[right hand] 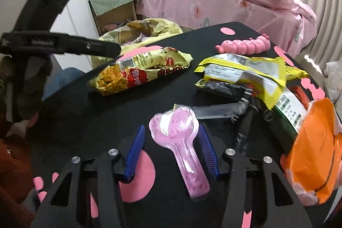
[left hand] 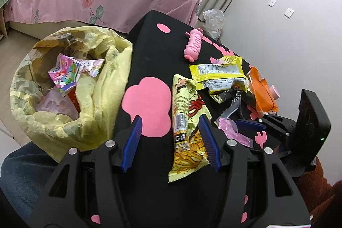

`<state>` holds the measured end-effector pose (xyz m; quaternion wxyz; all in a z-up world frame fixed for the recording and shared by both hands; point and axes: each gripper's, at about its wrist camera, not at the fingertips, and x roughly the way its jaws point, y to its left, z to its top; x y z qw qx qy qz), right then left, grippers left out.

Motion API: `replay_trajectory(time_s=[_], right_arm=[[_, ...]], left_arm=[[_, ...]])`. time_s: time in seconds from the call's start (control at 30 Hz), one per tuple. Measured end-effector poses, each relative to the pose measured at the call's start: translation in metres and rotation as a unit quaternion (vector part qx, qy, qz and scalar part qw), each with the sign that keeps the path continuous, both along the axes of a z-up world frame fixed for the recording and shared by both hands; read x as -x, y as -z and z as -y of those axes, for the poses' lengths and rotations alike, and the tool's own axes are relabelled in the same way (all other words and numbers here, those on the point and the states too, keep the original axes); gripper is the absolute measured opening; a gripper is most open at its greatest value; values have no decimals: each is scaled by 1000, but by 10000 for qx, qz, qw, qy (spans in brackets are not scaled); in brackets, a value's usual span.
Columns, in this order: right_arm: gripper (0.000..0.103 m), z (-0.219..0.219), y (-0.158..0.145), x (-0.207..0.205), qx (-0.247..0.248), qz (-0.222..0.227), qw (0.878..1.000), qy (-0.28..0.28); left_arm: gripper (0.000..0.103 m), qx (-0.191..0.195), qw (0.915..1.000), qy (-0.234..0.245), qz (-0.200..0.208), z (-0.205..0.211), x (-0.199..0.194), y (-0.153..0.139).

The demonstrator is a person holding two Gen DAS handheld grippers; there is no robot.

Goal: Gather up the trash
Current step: 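Grasp the pink plastic toy with the right gripper while the left gripper holds the snack bag, then carry the snack bag and pink toy over the yellow trash bag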

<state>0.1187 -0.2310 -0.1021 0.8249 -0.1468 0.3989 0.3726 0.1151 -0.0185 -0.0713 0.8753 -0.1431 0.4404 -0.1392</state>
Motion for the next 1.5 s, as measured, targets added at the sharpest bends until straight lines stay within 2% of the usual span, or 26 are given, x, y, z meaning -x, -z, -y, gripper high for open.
replay_trajectory(time_s=[0.03,0.1,0.2,0.3,0.4,0.47,0.53,0.57,0.63,0.7,0.8,0.97,1.17,1.33,1.5], right_arm=[[35,0,2,-1,0,-19,10000,-3],[35,2,1,-2,-50,-79,9999,68],[35,13,-12,1,-218,75,9989,397],[35,33,-26,2,-446,155,9955,816],[35,45,-30,2,-486,209,9924,1109],[35,52,-31,4,-488,250,9907,1246],[35,57,-30,5,-563,198,9889,1359],[35,58,-29,5,-582,187,9885,1380],[35,60,-30,7,-595,205,9876,1438],[35,62,-34,10,-614,270,9867,1479],[35,62,-44,14,-668,405,9857,1493],[35,55,-72,20,-722,855,9829,1462],[35,38,-116,19,-858,1373,9767,1412],[35,13,-149,17,-989,1681,9726,1268],[35,-15,-163,21,-937,1865,9727,1012]], left_arm=[[52,-10,10000,-19,-1,-1,0,0],[52,-10,10000,-36,-4,-3,-1,0],[52,10,10000,57,-2,1,-2,-1],[58,-58,9995,321,-22,15,-5,-3],[58,-434,9971,626,5,40,-8,-3],[58,-860,9932,783,40,59,-8,0],[58,-1354,9880,747,30,72,-10,7],[58,-1459,9867,721,-1,75,-11,11],[57,-1407,9878,647,-190,74,-14,19],[40,-1262,9905,532,-138,68,-12,16],[34,-710,9959,556,-41,55,-7,4],[33,-474,9966,427,523,37,8,-31],[34,-447,9931,59,1082,11,17,-73],[34,-465,9897,-298,1319,-23,24,-93],[34,-431,9878,-640,1356,-57,30,-99]])
